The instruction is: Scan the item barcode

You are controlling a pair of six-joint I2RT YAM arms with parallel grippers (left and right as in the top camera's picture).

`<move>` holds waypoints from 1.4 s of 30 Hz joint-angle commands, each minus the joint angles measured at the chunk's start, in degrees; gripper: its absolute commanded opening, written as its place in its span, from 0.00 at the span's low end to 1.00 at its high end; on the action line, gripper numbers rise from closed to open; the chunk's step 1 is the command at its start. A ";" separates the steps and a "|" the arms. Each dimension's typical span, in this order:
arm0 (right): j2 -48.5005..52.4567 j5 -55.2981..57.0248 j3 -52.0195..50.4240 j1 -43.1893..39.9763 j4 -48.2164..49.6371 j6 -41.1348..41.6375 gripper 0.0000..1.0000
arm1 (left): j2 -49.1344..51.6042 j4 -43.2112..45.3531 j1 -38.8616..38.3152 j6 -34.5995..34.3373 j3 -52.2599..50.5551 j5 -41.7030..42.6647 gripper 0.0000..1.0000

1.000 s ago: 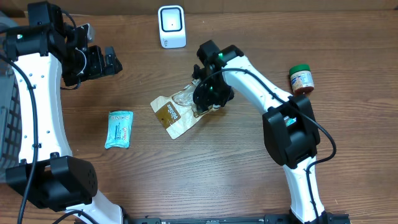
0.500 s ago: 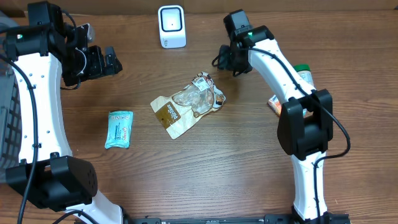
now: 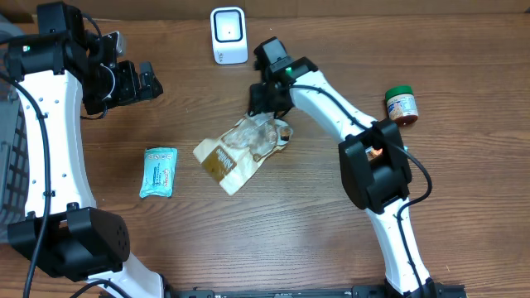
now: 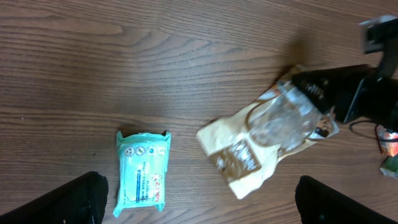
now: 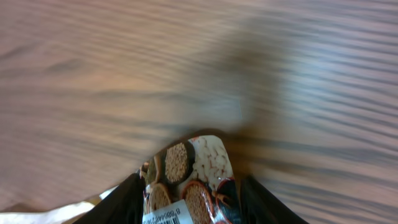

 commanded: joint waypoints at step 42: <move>-26.49 -10.67 21.51 -4.20 -48.28 -5.33 0.49 | -1.36 0.04 -0.35 1.11 0.24 0.04 1.00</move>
